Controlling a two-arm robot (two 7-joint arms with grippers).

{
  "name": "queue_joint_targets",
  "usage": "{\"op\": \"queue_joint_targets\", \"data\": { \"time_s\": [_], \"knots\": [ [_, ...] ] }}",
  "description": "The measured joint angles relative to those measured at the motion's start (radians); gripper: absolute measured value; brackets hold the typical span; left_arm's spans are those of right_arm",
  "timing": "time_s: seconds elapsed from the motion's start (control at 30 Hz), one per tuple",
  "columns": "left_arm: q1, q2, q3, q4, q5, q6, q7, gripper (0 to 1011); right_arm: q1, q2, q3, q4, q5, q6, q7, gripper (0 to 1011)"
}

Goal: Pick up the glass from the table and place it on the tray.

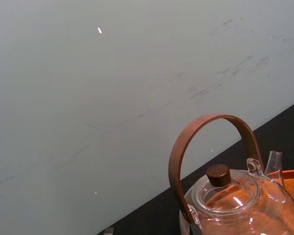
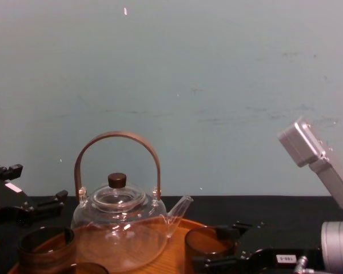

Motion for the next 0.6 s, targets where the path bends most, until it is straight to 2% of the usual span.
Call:
{"op": "queue_joint_targets", "data": {
  "time_s": [0.37, 0.6],
  "knots": [
    [0.0, 0.0, 0.0, 0.0, 0.0, 0.0, 0.0, 1001, -0.01, 0.012, 0.01, -0.018, 0.01, -0.002, 0.015, 1002],
    [0.0, 0.0, 0.0, 0.0, 0.0, 0.0, 0.0, 1001, -0.041, 0.046, 0.028, -0.072, 0.029, 0.007, 0.02, 1002]
  ]
}}
